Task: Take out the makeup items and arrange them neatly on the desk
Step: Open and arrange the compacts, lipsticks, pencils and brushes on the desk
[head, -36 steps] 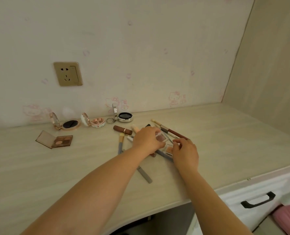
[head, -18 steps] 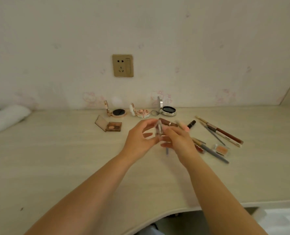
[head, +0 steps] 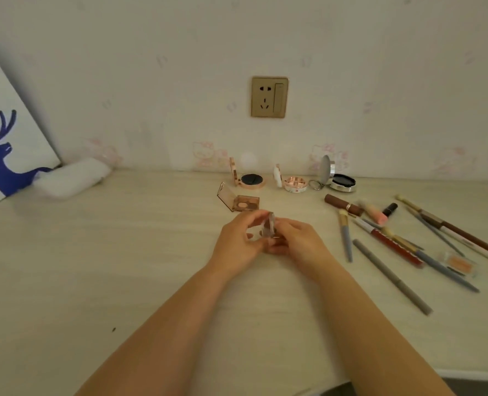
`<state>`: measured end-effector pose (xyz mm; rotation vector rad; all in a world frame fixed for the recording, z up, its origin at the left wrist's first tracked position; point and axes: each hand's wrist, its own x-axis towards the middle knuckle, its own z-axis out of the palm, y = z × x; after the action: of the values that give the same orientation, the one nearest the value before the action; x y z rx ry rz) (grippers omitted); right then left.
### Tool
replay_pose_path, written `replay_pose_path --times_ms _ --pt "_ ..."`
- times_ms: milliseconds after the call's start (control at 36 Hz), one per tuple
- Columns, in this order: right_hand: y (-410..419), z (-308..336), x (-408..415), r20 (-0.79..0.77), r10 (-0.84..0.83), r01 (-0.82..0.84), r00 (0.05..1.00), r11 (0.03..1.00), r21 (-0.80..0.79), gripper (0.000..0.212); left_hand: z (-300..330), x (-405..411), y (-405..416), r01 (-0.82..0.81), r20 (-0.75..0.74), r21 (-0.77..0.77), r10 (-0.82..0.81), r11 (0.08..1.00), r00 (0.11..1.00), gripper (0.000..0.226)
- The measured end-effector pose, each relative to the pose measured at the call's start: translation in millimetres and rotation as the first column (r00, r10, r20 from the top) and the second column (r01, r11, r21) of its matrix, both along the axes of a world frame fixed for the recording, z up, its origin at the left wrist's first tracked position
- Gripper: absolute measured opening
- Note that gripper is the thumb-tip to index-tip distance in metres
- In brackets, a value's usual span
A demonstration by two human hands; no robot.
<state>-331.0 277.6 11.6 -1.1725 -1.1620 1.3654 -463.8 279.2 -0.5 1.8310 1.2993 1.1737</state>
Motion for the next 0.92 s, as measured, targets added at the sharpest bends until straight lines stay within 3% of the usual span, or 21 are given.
replay_pose_path --times_ms 250,444,667,917 --pt "-1.7 -5.0 1.6 0.259 -0.044 0.025 0.965 0.997 0.078 0.031 -5.6 -0.1 1.7 -0.016 -0.054 -0.015 0.015 1.000 0.998 0.053" --pt "-3.6 -5.3 4.1 0.285 -0.030 0.010 0.958 0.997 0.071 0.033 -4.1 -1.6 -0.3 -0.007 -0.039 -0.039 0.006 0.999 0.999 0.053" --pt "-7.0 -5.7 4.4 0.203 -0.013 -0.003 0.979 0.997 0.077 0.037 -1.2 -3.0 -1.9 0.021 0.019 -0.077 -0.020 0.997 1.000 0.053" --pt "-3.3 -7.5 6.6 -0.193 -0.052 0.052 0.980 0.999 -0.005 0.032 2.6 -7.8 0.4 0.124 0.282 -0.145 -0.079 0.982 0.956 0.040"
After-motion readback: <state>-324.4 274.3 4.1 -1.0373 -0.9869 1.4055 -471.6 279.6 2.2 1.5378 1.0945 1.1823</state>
